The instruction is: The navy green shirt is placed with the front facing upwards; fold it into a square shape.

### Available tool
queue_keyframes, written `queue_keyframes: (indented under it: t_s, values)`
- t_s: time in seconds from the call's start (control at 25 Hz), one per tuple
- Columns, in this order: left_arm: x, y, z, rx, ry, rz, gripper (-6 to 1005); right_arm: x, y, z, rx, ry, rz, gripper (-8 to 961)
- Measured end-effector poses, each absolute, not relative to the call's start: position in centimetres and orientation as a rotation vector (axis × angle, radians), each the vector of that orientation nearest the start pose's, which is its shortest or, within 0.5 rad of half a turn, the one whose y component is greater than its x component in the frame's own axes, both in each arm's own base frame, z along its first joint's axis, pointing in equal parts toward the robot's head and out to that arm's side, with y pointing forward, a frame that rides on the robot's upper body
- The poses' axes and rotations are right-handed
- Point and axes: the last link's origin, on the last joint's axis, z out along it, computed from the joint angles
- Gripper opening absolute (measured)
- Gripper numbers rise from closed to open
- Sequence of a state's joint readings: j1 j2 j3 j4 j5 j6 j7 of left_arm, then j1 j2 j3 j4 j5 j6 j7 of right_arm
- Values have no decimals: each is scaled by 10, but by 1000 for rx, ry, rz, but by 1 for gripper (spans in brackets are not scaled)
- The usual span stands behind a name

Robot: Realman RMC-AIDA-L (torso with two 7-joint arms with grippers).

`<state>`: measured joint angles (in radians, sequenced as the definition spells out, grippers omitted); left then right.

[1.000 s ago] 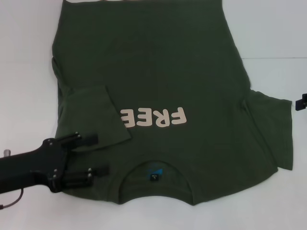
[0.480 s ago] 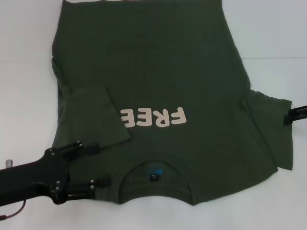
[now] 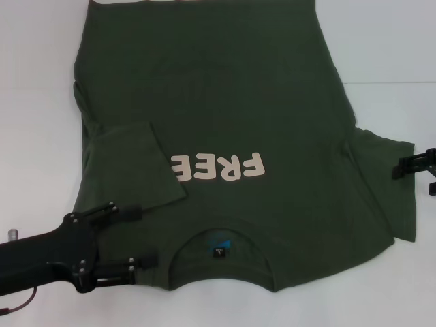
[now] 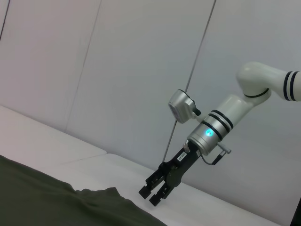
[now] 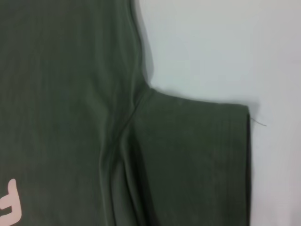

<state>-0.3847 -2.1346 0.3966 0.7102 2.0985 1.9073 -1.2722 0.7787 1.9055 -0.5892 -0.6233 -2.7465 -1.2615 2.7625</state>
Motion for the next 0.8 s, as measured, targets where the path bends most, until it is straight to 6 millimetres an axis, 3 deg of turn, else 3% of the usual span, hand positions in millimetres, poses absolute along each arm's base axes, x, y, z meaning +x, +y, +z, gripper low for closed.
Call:
queue_keyframes:
  t_s: [0.8]
  values:
    - [-285,255,16,-2677,-643,-1010,928,316,405,58,-1793,1902,12,926]
